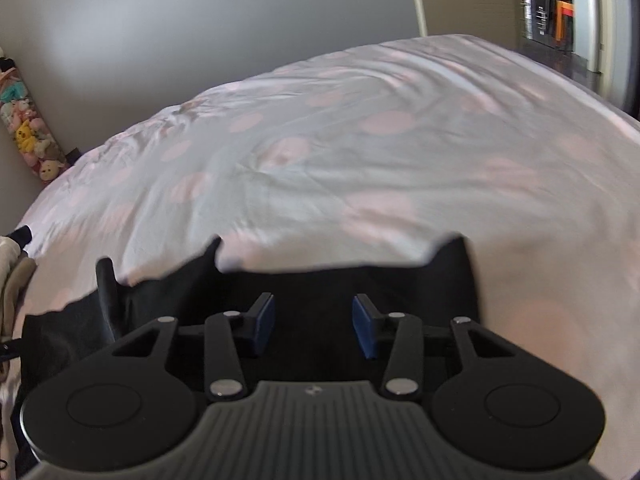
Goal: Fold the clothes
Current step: 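Grasp the waistband with the right tool while the left tool closes on it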
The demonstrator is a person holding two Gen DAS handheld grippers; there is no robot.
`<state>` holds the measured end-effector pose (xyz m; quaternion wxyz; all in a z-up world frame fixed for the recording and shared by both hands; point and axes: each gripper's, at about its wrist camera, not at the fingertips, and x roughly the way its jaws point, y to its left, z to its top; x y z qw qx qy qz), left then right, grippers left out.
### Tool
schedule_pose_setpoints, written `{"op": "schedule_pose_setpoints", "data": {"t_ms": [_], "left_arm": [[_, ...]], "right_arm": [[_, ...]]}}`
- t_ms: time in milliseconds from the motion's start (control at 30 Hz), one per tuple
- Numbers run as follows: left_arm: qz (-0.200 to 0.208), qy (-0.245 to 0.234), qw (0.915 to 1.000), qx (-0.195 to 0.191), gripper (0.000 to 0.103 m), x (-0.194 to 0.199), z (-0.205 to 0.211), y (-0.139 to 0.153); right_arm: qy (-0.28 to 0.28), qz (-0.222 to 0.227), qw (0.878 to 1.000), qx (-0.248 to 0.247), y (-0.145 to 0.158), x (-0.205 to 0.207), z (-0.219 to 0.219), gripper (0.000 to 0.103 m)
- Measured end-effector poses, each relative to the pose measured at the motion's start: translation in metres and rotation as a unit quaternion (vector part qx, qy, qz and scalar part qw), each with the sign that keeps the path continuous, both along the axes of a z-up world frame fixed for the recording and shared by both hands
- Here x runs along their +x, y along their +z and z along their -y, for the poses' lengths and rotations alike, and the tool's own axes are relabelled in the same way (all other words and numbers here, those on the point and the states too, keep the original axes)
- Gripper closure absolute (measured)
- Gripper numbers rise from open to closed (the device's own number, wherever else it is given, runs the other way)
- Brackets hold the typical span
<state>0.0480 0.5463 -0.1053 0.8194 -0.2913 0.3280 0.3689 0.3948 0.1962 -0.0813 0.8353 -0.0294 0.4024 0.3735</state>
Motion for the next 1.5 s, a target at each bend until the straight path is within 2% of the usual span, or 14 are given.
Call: {"op": "schedule_pose_setpoints", "data": {"t_ms": [167,300,400,667,733,800,867,1033,1133,1300,1367,1500], "left_arm": [[-0.020,-0.013,0.9994,-0.024,0.072,-0.021,0.031,0.015],[-0.023,-0.023,0.9983,-0.049,0.071,-0.044,0.066,0.021],[-0.026,-0.023,0.9964,-0.078,0.062,-0.064,0.091,0.020],[-0.035,-0.009,0.9908,-0.130,0.059,-0.098,0.134,0.019],[-0.040,-0.002,0.9879,-0.150,0.059,-0.103,0.139,0.015],[-0.044,0.004,0.9836,-0.175,0.058,-0.107,0.143,0.008],[-0.052,0.002,0.9807,-0.188,0.058,-0.108,0.147,0.003],[-0.064,-0.001,0.9818,-0.179,0.058,-0.106,0.152,0.002],[-0.069,0.004,0.9815,-0.178,0.058,-0.108,0.153,-0.001],[-0.056,0.007,0.9814,-0.184,0.056,-0.115,0.152,-0.001],[-0.047,0.008,0.9813,-0.187,0.056,-0.116,0.150,-0.001],[-0.053,-0.005,0.9809,-0.187,0.056,-0.109,0.149,-0.004]], "right_arm": [[-0.046,-0.056,0.997,-0.034,-0.006,-0.034,0.072,0.055],[-0.074,-0.095,0.992,-0.030,-0.011,-0.069,0.121,0.050],[-0.098,-0.126,0.987,-0.015,-0.013,-0.094,0.153,0.047],[-0.089,-0.212,0.973,0.014,-0.030,-0.133,0.183,0.046],[-0.082,-0.225,0.971,0.001,-0.035,-0.134,0.178,0.046],[-0.084,-0.233,0.969,-0.015,-0.041,-0.132,0.172,0.047],[-0.081,-0.240,0.967,-0.024,-0.047,-0.132,0.170,0.053],[-0.067,-0.234,0.968,-0.062,-0.051,-0.135,0.163,0.079],[-0.057,-0.216,0.970,-0.092,-0.050,-0.139,0.158,0.086],[-0.085,-0.187,0.973,-0.109,-0.040,-0.141,0.160,0.090],[-0.080,-0.187,0.972,-0.116,-0.039,-0.143,0.157,0.090],[-0.076,-0.188,0.973,-0.114,-0.038,-0.142,0.156,0.090]]}}
